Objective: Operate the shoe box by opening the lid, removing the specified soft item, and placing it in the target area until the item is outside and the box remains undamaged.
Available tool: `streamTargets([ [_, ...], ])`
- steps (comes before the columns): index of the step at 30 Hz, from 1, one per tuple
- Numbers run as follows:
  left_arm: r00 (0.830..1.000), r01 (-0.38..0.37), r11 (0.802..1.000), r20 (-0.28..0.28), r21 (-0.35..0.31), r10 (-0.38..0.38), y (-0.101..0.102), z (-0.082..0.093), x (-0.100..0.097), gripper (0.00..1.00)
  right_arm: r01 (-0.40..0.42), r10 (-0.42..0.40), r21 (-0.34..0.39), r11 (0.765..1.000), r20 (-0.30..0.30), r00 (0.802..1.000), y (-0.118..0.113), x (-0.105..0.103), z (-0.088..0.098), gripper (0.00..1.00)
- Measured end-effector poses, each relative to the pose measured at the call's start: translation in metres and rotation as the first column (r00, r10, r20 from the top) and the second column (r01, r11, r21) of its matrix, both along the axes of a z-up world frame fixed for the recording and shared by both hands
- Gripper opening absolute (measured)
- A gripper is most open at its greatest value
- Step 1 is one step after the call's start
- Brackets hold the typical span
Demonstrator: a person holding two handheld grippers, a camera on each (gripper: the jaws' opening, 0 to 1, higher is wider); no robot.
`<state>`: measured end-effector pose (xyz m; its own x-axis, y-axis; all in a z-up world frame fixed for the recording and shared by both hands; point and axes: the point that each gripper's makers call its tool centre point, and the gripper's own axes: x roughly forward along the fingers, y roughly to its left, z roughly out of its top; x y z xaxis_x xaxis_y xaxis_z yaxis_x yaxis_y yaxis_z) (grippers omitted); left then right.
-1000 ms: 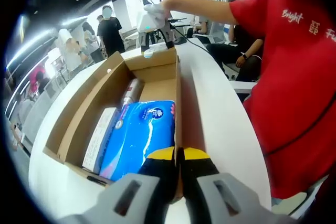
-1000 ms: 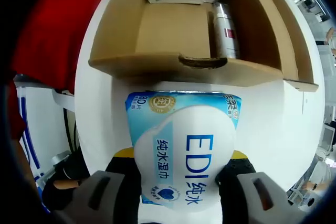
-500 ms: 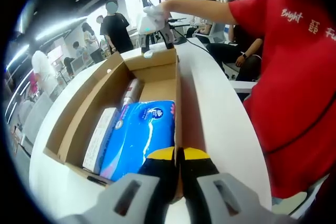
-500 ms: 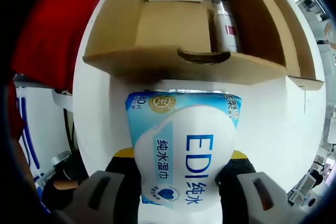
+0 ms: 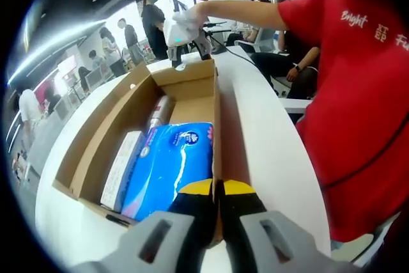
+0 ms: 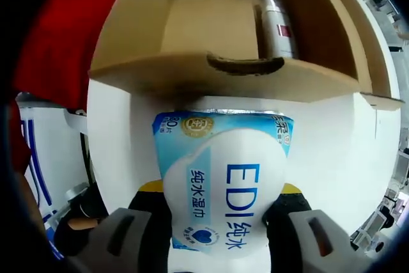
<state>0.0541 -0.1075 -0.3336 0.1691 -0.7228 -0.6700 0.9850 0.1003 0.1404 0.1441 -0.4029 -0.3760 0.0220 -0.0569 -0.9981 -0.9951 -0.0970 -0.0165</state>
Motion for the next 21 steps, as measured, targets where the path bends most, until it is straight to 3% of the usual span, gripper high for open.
streamTargets([
  [17,1.0,-0.009,1.0,-0.005,-0.022,0.009,-0.0003,0.0011,0.0007,0.03,0.004,-0.005,-0.033,0.999,-0.037,0.999,0.0018,-0.0036,-0.0037,0.62],
  [21,1.0,-0.001,1.0,-0.018,-0.021,0.001,-0.0007,0.0009,0.0002,0.02,0.008,-0.008,-0.009,1.0,-0.029,1.0,0.0034,-0.0048,-0.0018,0.62],
])
